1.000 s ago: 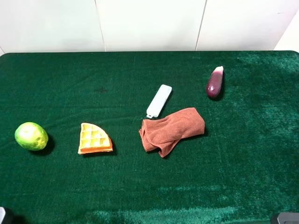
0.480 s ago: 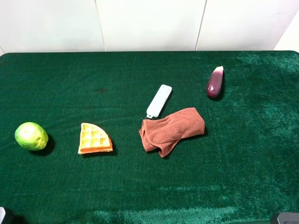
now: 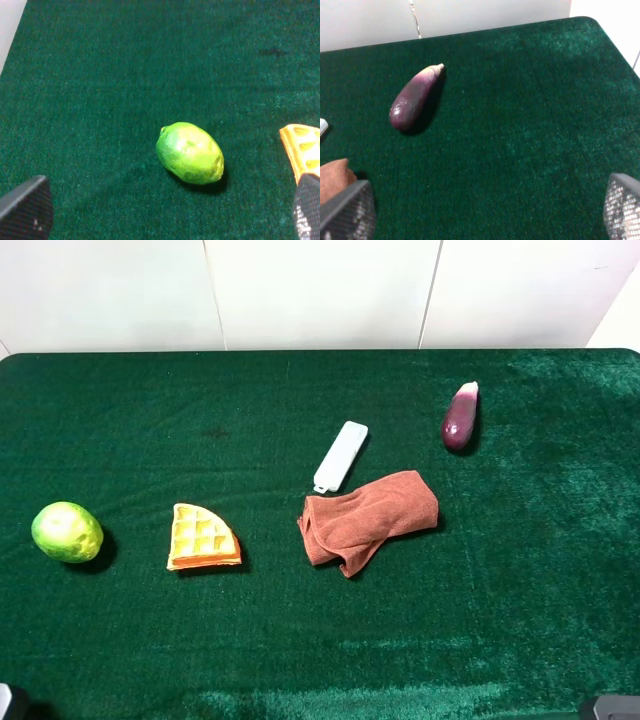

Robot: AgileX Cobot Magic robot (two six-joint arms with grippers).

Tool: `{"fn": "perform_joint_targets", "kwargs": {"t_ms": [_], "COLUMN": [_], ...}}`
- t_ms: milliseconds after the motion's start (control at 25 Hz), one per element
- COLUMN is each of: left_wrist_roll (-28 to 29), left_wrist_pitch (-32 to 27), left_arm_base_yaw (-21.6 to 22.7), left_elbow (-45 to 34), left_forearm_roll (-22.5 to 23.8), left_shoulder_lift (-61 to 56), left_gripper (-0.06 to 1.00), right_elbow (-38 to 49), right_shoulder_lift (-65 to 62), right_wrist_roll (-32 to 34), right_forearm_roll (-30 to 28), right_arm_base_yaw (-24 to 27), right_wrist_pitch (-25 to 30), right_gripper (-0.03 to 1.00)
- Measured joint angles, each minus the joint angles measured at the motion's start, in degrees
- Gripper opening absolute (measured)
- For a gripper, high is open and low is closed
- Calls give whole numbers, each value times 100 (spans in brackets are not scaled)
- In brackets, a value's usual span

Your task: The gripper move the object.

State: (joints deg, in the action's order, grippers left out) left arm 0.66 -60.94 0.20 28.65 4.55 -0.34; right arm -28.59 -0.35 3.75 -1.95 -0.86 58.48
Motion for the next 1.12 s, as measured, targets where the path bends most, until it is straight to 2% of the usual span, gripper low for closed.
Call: {"fn": "perform_joint_targets", "kwargs": {"t_ms": [1120], "left_wrist_roll": [0], "left_wrist_pitch": [0], "left_arm_base_yaw": [0], "left_elbow": [0], "left_forearm_roll": [0], "left_shoulder_lift": [0], "left_gripper": [97], "right_elbow": [0], "right_shoulder_lift": [0], "right_wrist_roll": [0], "right_forearm_roll": [0], "right_arm_base_yaw": [0], "right_wrist_pitch": [-11], "right_gripper": [70]}}
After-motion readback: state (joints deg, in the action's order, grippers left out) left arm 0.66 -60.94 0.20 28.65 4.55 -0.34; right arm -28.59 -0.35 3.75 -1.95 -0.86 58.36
